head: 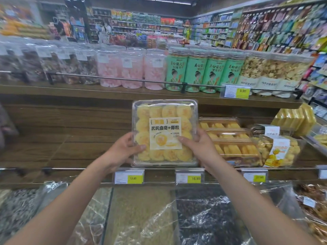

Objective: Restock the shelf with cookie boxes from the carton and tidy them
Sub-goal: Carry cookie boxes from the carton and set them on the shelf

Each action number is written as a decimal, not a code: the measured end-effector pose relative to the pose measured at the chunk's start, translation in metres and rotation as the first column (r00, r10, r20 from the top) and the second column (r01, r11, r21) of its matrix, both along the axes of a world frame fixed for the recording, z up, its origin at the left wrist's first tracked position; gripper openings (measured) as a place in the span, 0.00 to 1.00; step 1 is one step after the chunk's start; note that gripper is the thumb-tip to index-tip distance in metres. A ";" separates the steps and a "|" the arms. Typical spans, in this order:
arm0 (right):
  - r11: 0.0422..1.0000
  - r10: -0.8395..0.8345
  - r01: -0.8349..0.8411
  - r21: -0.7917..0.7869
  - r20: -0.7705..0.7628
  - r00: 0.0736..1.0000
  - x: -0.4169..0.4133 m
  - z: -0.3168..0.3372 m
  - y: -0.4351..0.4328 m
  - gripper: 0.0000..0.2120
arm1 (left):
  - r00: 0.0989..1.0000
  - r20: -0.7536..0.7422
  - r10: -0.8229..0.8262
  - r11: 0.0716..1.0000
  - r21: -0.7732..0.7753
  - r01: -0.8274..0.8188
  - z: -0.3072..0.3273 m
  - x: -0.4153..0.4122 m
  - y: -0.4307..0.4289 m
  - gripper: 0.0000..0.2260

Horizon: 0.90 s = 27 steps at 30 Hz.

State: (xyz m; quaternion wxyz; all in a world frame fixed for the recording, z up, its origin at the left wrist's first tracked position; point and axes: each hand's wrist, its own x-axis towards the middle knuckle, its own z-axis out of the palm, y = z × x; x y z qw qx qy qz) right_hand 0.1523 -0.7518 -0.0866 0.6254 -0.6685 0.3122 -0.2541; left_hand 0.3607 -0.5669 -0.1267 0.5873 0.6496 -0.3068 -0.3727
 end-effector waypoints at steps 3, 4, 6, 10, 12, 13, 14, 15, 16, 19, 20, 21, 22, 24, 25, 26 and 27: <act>0.982 0.025 -0.059 -0.180 -0.181 0.983 0.005 -0.007 0.008 0.29 | 0.998 0.010 0.069 0.998 0.001 -0.069 -0.008 0.010 0.003 0.21; 0.973 0.028 -0.078 -0.215 -0.227 0.974 0.006 -0.013 0.009 0.31 | 0.996 0.037 0.079 0.997 0.017 -0.080 -0.011 0.013 0.003 0.21; 0.972 0.039 -0.099 -0.212 -0.273 0.961 0.010 -0.023 0.010 0.30 | 0.992 0.087 0.095 0.994 0.047 -0.099 -0.017 0.016 0.002 0.20; 0.988 0.028 -0.071 -0.140 -0.292 0.956 0.020 -0.040 0.008 0.27 | 0.980 0.147 0.137 0.988 0.049 -0.146 -0.031 0.019 -0.007 0.20; 0.994 0.019 -0.048 -0.094 -0.284 0.959 0.025 -0.046 0.006 0.22 | 0.970 0.178 0.168 0.982 0.061 -0.181 -0.039 0.023 -0.014 0.20; 0.997 0.011 -0.033 -0.075 -0.278 0.961 0.027 -0.047 0.006 0.22 | 0.964 0.203 0.173 0.978 0.079 -0.193 -0.044 0.026 -0.018 0.21; 0.998 -0.005 -0.013 -0.062 -0.270 0.963 0.029 -0.049 0.006 0.22 | 0.956 0.238 0.175 0.973 0.104 -0.204 -0.048 0.030 -0.023 0.24; 0.999 -0.023 0.011 -0.045 -0.261 0.965 0.031 -0.051 0.005 0.22 | 0.945 0.278 0.173 0.967 0.133 -0.216 -0.052 0.033 -0.026 0.26; 0.999 -0.035 0.028 -0.032 -0.251 0.967 0.034 -0.053 0.005 0.23 | 0.933 0.317 0.168 0.960 0.163 -0.228 -0.055 0.035 -0.030 0.27; 0.997 -0.081 0.074 -0.038 -0.245 0.966 0.040 -0.059 0.003 0.24 | 0.896 0.410 0.169 0.940 0.207 -0.272 -0.061 0.036 -0.040 0.25; 0.995 -0.101 0.094 -0.039 -0.248 0.964 0.041 -0.059 0.003 0.23 | 0.883 0.432 0.185 0.932 0.207 -0.297 -0.064 0.036 -0.043 0.25; 0.993 -0.118 0.110 -0.047 -0.247 0.962 0.042 -0.059 0.002 0.23 | 0.874 0.442 0.204 0.925 0.204 -0.319 -0.067 0.035 -0.046 0.25; 0.990 -0.136 0.125 -0.060 -0.250 0.959 0.042 -0.059 0.002 0.24 | 0.869 0.443 0.220 0.921 0.199 -0.335 -0.069 0.035 -0.048 0.26; 0.986 -0.158 0.136 -0.098 -0.269 0.950 0.042 -0.060 0.004 0.23 | 0.868 0.436 0.237 0.917 0.195 -0.349 -0.073 0.034 -0.051 0.26; 0.984 -0.158 0.125 -0.129 -0.289 0.944 0.042 -0.061 0.006 0.23 | 0.867 0.437 0.241 0.916 0.194 -0.352 -0.073 0.033 -0.052 0.26; 0.980 -0.151 0.102 -0.168 -0.313 0.937 0.041 -0.066 0.007 0.23 | 0.864 0.439 0.245 0.915 0.190 -0.356 -0.074 0.034 -0.054 0.25; 0.974 -0.147 0.076 -0.215 -0.335 0.931 0.041 -0.070 0.008 0.24 | 0.861 0.445 0.246 0.916 0.184 -0.356 -0.073 0.034 -0.055 0.24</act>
